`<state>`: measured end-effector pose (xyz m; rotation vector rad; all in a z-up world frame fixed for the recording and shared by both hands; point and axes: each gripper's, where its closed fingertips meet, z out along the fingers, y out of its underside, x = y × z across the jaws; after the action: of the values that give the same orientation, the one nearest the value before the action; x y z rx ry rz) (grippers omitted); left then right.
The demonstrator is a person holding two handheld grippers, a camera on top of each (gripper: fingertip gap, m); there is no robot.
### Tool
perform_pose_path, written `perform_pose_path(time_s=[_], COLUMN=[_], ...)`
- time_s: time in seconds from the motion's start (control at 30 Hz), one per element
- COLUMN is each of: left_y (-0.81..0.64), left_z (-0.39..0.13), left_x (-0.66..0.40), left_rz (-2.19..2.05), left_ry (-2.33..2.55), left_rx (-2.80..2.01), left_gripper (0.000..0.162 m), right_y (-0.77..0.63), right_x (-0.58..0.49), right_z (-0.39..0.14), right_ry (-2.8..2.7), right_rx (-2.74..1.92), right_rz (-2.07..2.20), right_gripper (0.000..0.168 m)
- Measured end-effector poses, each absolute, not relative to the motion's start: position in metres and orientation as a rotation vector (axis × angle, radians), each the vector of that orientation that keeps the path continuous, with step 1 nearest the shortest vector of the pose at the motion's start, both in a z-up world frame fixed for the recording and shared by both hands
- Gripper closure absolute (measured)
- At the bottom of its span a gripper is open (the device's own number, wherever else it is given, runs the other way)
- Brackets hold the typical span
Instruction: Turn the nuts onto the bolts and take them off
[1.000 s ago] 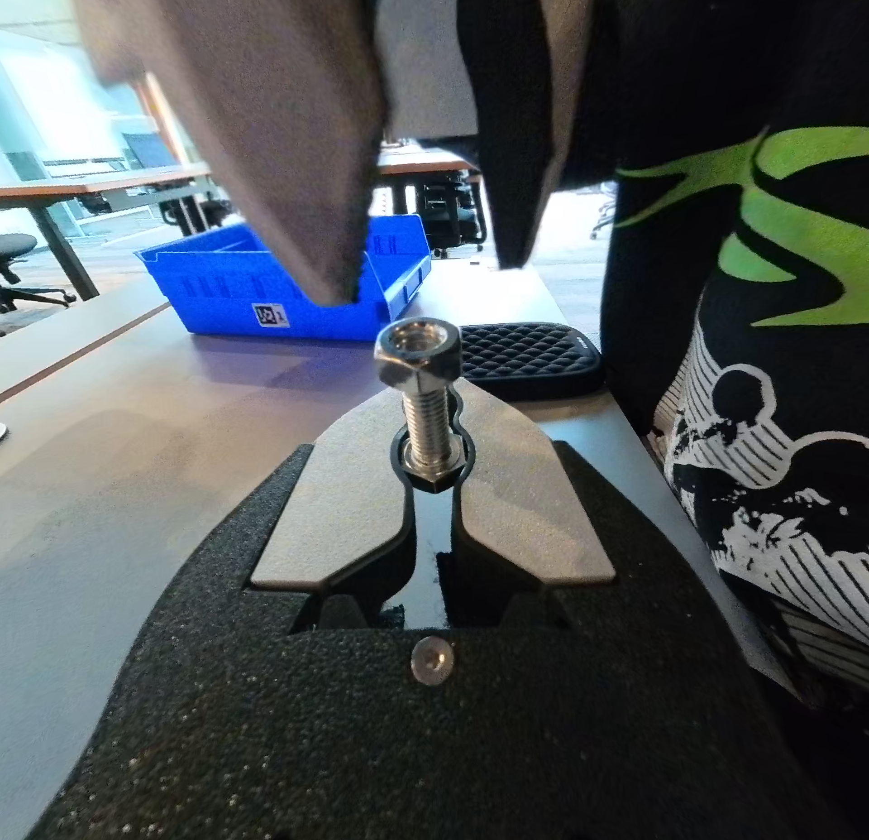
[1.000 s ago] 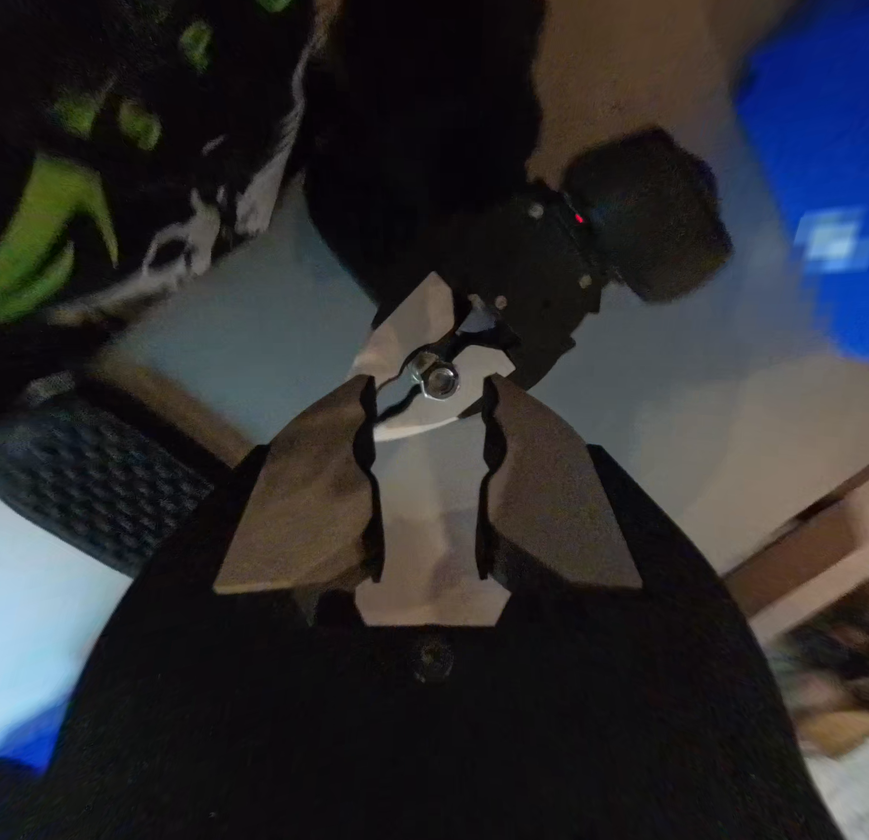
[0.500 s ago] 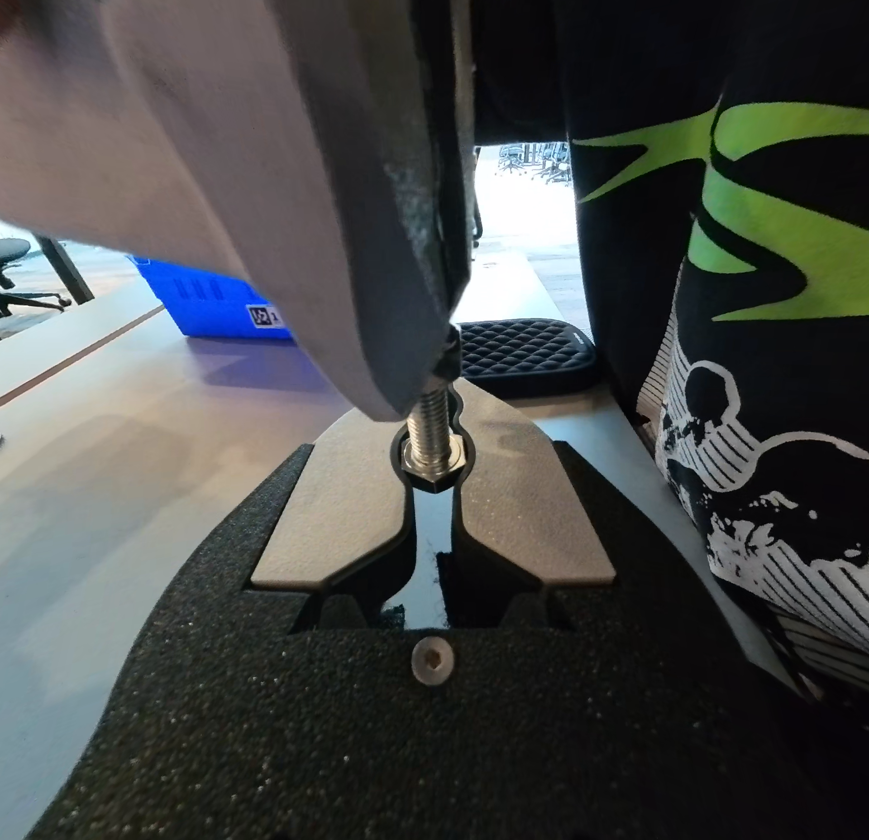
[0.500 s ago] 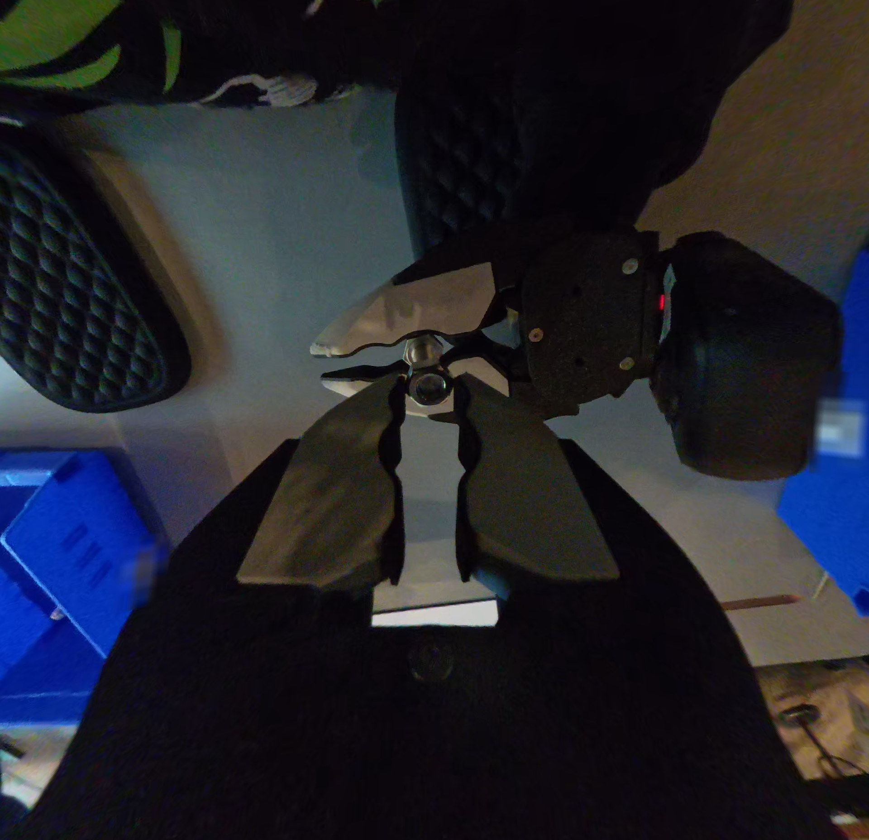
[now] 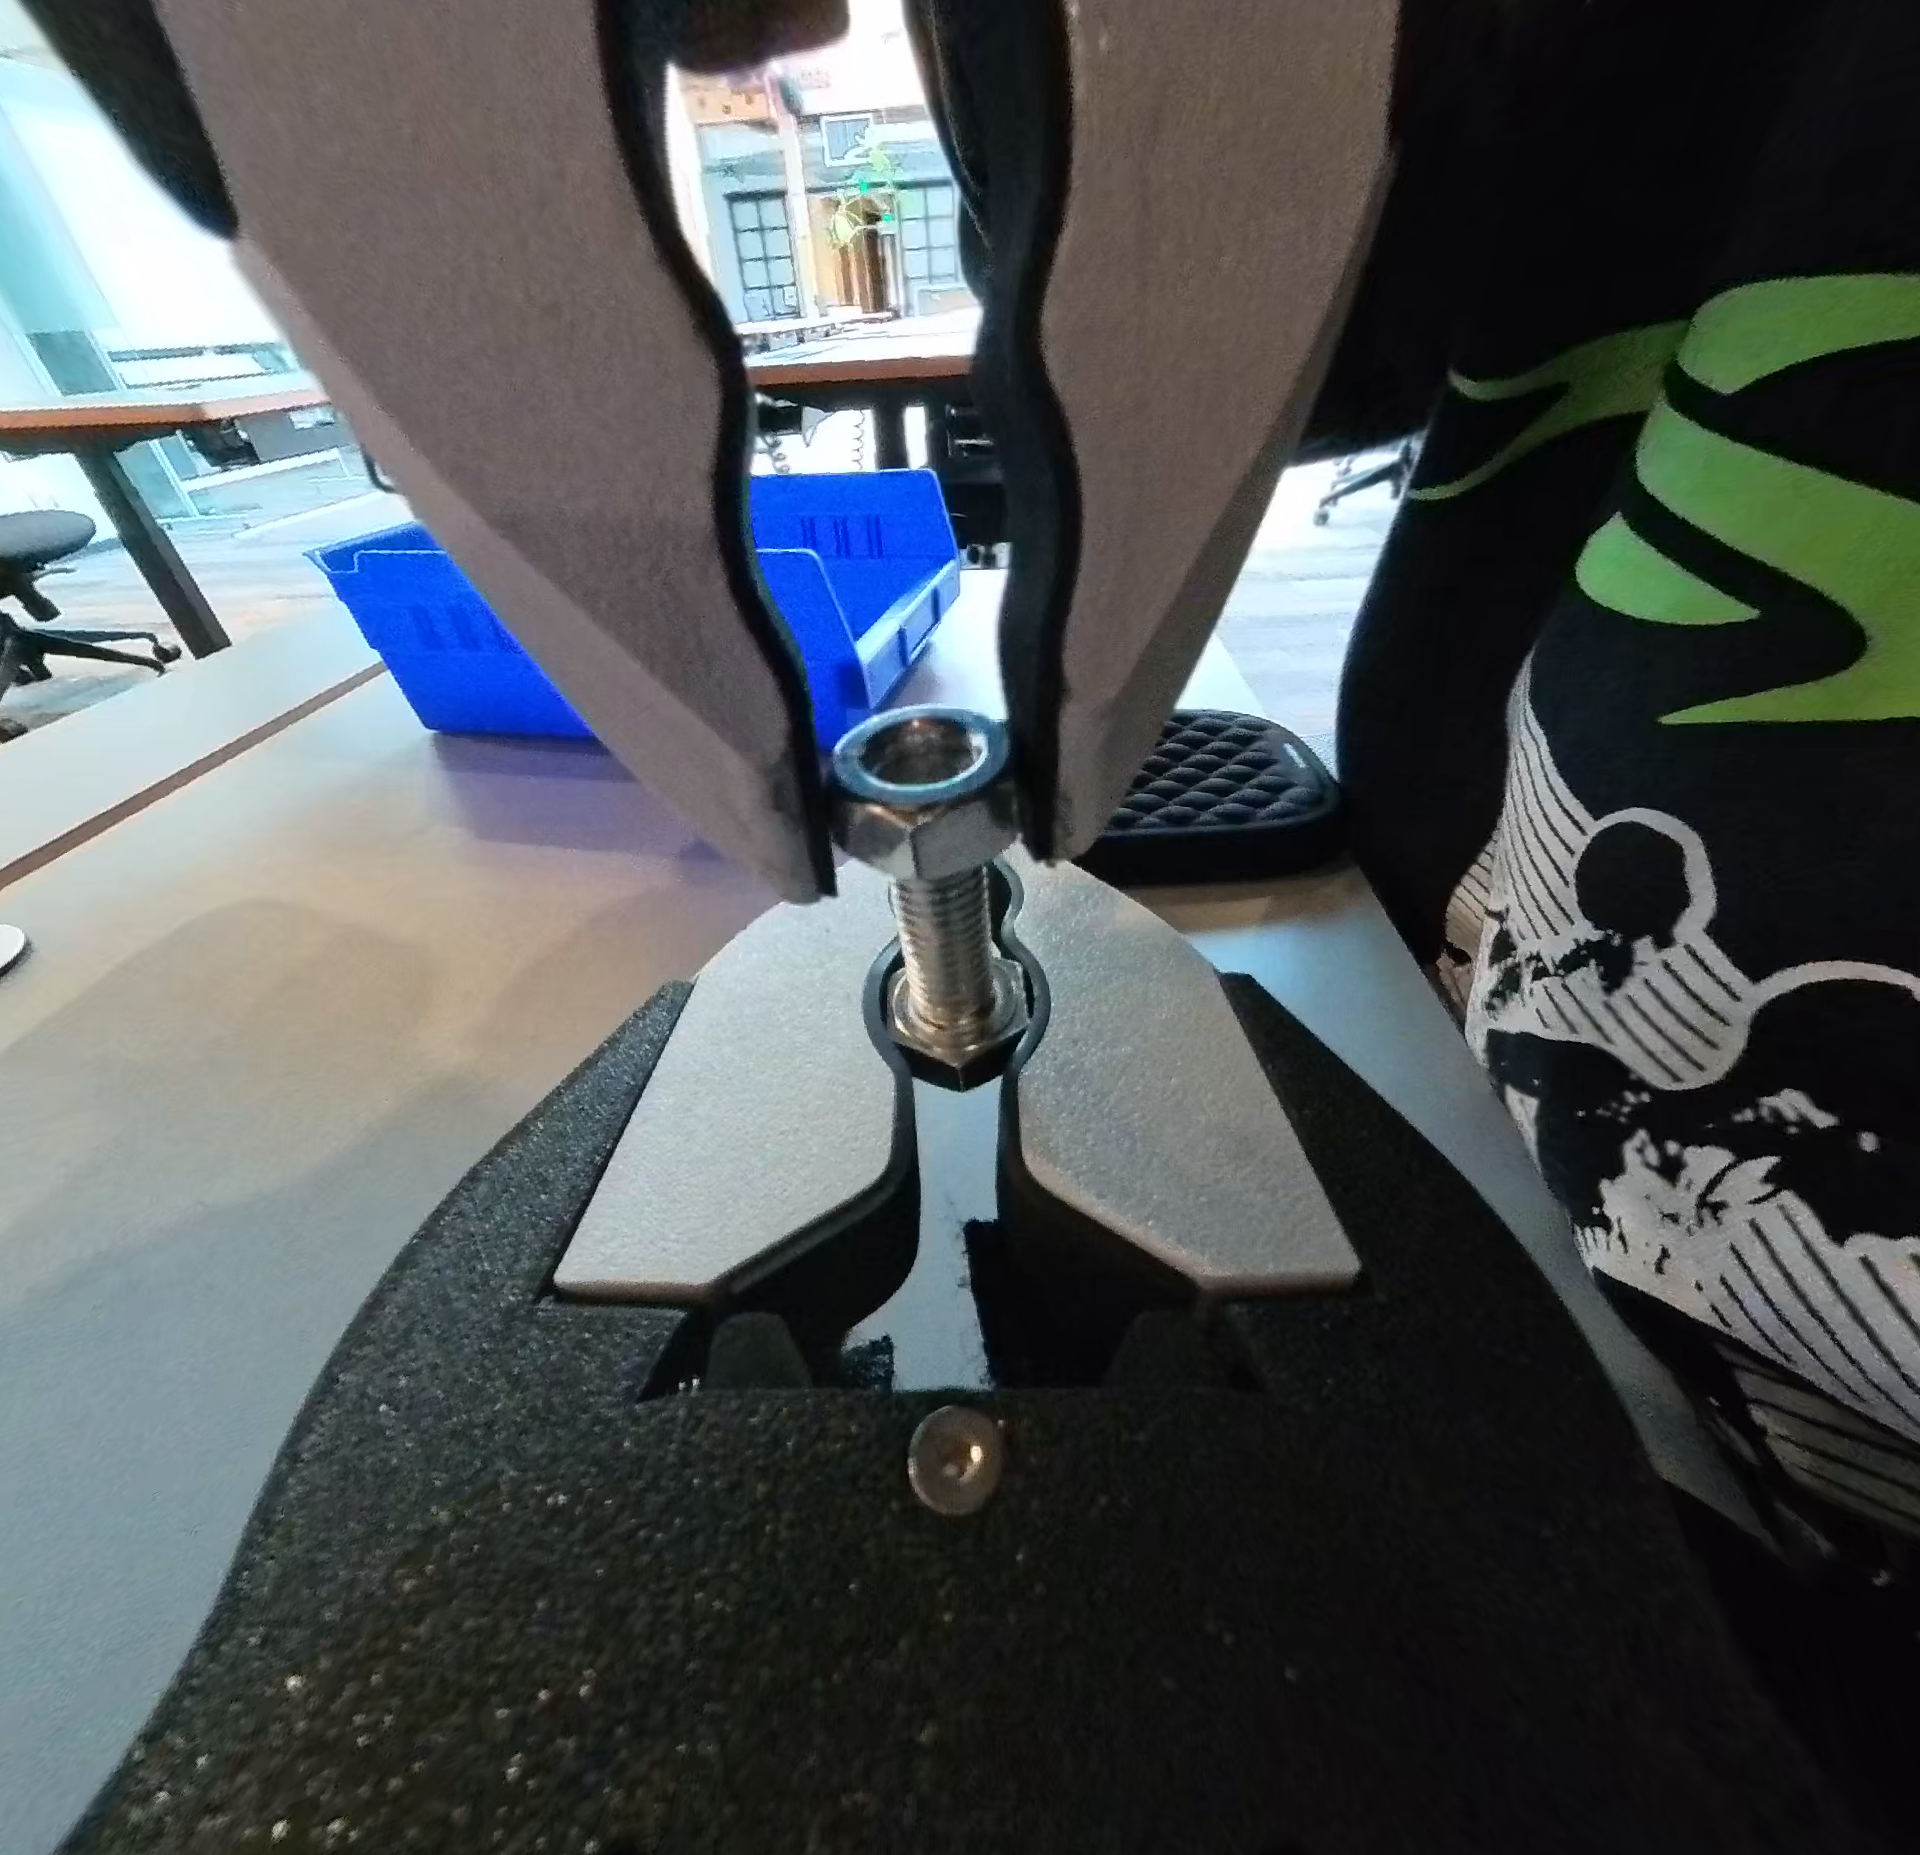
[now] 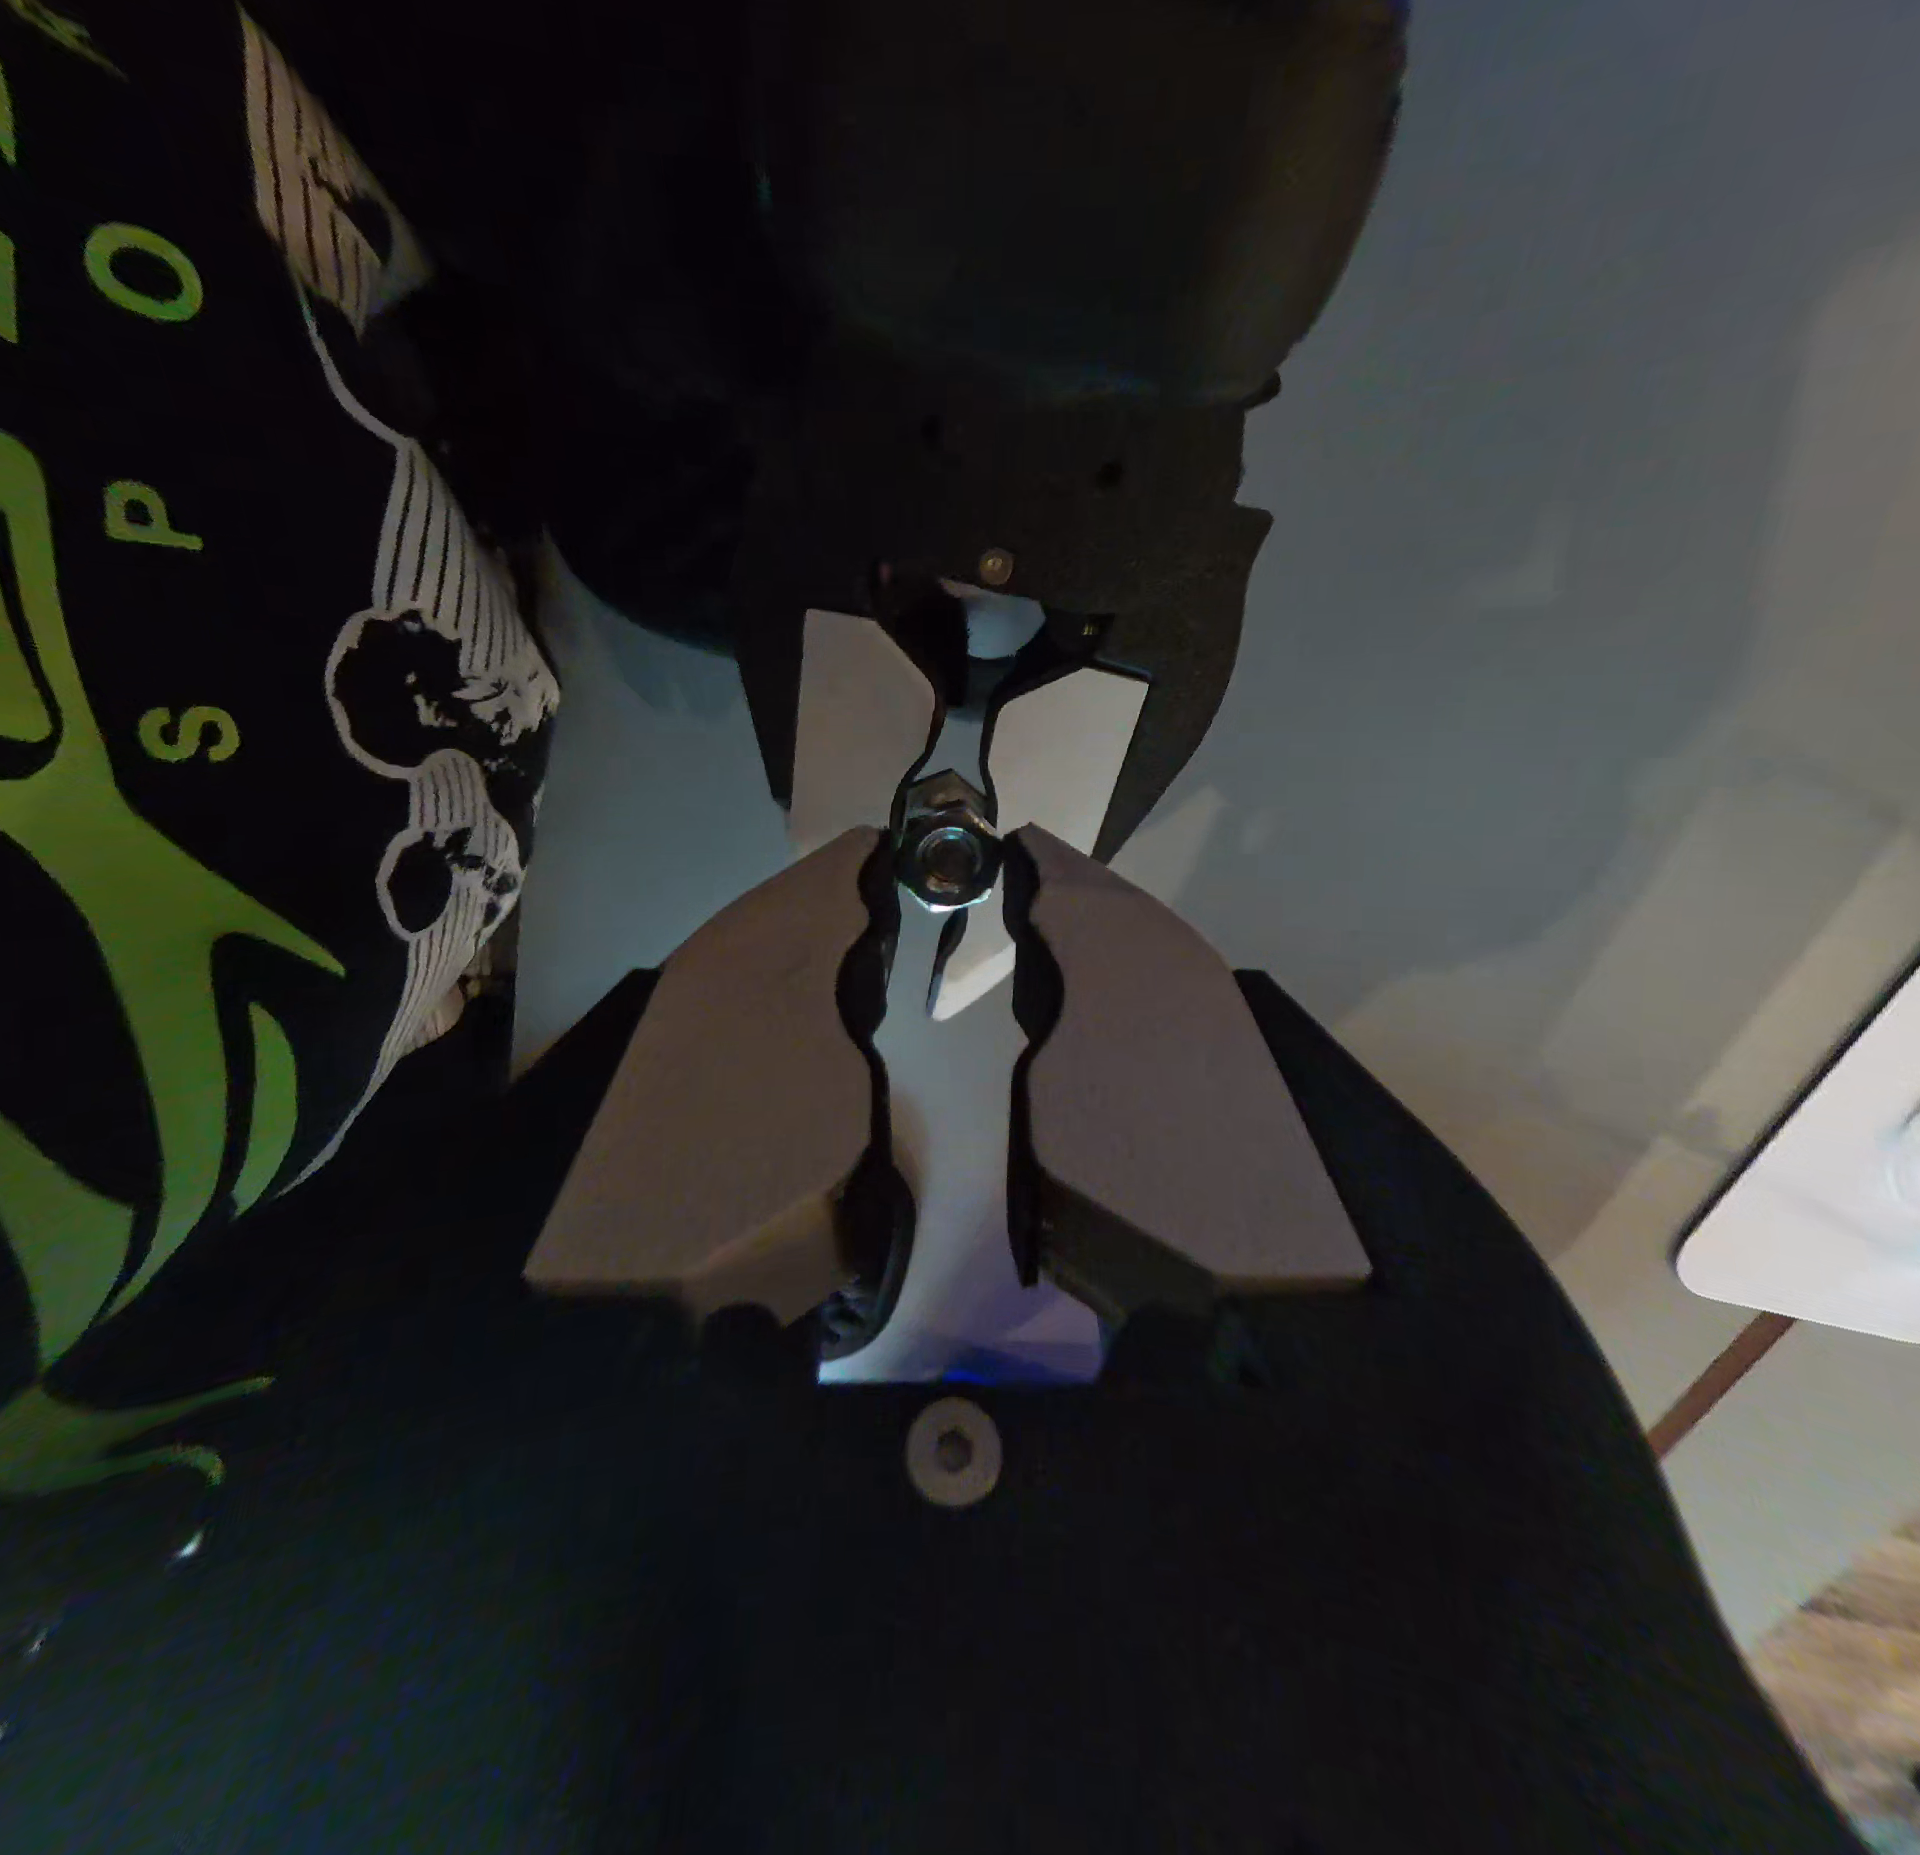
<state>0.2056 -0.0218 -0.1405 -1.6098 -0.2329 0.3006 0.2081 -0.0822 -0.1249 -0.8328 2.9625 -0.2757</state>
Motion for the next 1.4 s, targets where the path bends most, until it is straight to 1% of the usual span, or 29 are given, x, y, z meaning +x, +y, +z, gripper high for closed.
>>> perform_pose_path(time_s=[0.07,0.1,0.13,0.23,0.3,0.37,0.5,0.57,0.63,0.77,0.9,1.0,1.1,1.17,1.23,1.33,1.37,1.4], left_y=[-0.022,-0.022,-0.023,-0.022,-0.021,-0.021,-0.020,-0.021,-0.021,-0.021,-0.022,-0.023,-0.022,-0.022,-0.021,-0.021,-0.022,-0.022], left_z=[-0.140,-0.140,-0.139,-0.140,-0.141,-0.141,-0.142,-0.142,-0.141,-0.141,-0.141,-0.141,-0.142,-0.143,-0.144,-0.143,-0.143,-0.142], left_x=[0.206,0.206,0.206,0.207,0.208,0.208,0.209,0.209,0.209,0.209,0.208,0.207,0.207,0.207,0.207,0.208,0.208,0.208], left_rz=[0.300,0.298,0.298,0.299,0.297,0.296,0.298,0.297,0.297,0.297,0.303,0.308,0.306,0.307,0.309,0.308,0.306,0.305], left_ry=[-0.231,-0.232,-0.231,-0.222,-0.216,-0.212,-0.202,-0.203,-0.203,-0.201,-0.215,-0.219,-0.220,-0.217,-0.213,-0.210,-0.211,-0.212], left_rx=[-1.605,-1.603,-1.601,-1.609,-1.617,-1.620,-1.626,-1.624,-1.620,-1.621,-1.616,-1.616,-1.624,-1.631,-1.639,-1.633,-1.628,-1.625], left_gripper=[0.152,0.152,0.152,0.152,0.152,0.152,0.152,0.152,0.152,0.152,0.152,0.152,0.152,0.152,0.152,0.152,0.152,0.152], right_y=[-0.082,-0.082,-0.081,-0.078,-0.073,-0.071,-0.075,-0.078,-0.079,-0.080,-0.084,-0.083,-0.081,-0.079,-0.076,-0.077,-0.078,-0.079], right_x=[0.211,0.213,0.214,0.212,0.209,0.211,0.218,0.216,0.214,0.216,0.215,0.215,0.214,0.214,0.215,0.217,0.218,0.218], right_z=[-0.125,-0.123,-0.121,-0.109,-0.107,-0.109,-0.113,-0.116,-0.119,-0.119,-0.120,-0.119,-0.121,-0.122,-0.123,-0.120,-0.119,-0.117], right_ry=[2.928,2.893,2.851,2.657,2.480,2.309,2.050,2.015,1.995,2.027,2.279,2.592,2.852,2.905,2.919,2.908,2.885,2.857], right_rx=[-0.881,-0.934,-1.027,-1.554,-1.915,-2.175,-2.346,-2.389,-2.413,-2.371,-2.136,-1.734,-1.190,-1.010,-0.961,-1.011,-1.062,-1.133], right_rz=[-0.298,-0.310,-0.312,-0.364,-0.316,-0.283,-0.224,-0.166,-0.131,-0.162,-0.185,-0.183,-0.188,-0.199,-0.218,-0.244,-0.259,-0.279], right_gripper=[0.144,0.136,0.132,0.123,0.122,0.121,0.130,0.133,0.141,0.147,0.149,0.150,0.150,0.150,0.150,0.149,0.143,0.134])
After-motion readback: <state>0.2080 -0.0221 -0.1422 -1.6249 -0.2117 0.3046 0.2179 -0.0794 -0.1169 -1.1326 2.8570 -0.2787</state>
